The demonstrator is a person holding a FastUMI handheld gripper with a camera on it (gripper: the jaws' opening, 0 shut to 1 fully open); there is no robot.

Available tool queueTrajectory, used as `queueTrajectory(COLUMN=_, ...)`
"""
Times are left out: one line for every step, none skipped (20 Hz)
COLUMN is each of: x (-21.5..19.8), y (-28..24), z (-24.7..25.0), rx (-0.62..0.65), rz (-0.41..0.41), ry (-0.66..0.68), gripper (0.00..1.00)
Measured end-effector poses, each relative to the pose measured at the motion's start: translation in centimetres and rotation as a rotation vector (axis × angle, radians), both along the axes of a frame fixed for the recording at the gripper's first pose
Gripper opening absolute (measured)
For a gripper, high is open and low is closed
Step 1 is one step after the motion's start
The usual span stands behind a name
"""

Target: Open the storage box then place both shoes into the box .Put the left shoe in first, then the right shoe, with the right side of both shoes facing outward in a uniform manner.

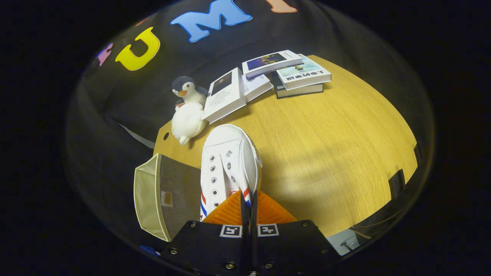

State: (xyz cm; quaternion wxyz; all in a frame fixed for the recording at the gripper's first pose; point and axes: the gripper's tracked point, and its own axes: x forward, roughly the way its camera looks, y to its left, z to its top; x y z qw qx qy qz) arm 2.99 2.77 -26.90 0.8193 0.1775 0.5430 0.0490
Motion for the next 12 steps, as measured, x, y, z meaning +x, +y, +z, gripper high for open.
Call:
queueTrajectory(x=0.0, y=0.9, z=0.3, rx=0.003, rz=0.009, ry=0.002, gripper=0.0)
queueTrajectory(x=0.1, y=1.8, z=0.7, rx=0.007, rz=0.012, ry=-0.002, gripper=0.0)
queueTrajectory(x=0.0, y=2.6, z=1.0, rx=0.01, rz=0.023, ry=-0.001, gripper=0.0)
queueTrajectory(x=0.1, y=3.5, z=1.4, rx=0.014, rz=0.029, ry=-0.004, gripper=0.0)
queueTrajectory(x=0.1, y=4.3, z=1.8, rx=0.016, rz=0.038, ry=-0.008, gripper=0.0)
queueTrajectory(x=0.3, y=5.2, z=2.3, rx=0.018, rz=0.046, ry=-0.011, gripper=0.0)
queueTrajectory(x=0.3, y=6.0, z=2.6, rx=0.022, rz=0.054, ry=-0.015, gripper=0.0)
queueTrajectory(x=0.4, y=6.9, z=3.1, rx=0.027, rz=0.059, ry=-0.018, gripper=0.01)
queueTrajectory(x=0.4, y=7.8, z=3.4, rx=0.033, rz=0.067, ry=-0.02, gripper=0.0)
queueTrajectory(x=0.5, y=8.7, z=3.8, rx=0.039, rz=0.073, ry=-0.024, gripper=0.01)
queueTrajectory(x=0.6, y=9.6, z=4.2, rx=0.043, rz=0.079, ry=-0.027, gripper=0.01)
queueTrajectory(x=0.6, y=10.6, z=4.4, rx=0.047, rz=0.087, ry=-0.028, gripper=0.01)
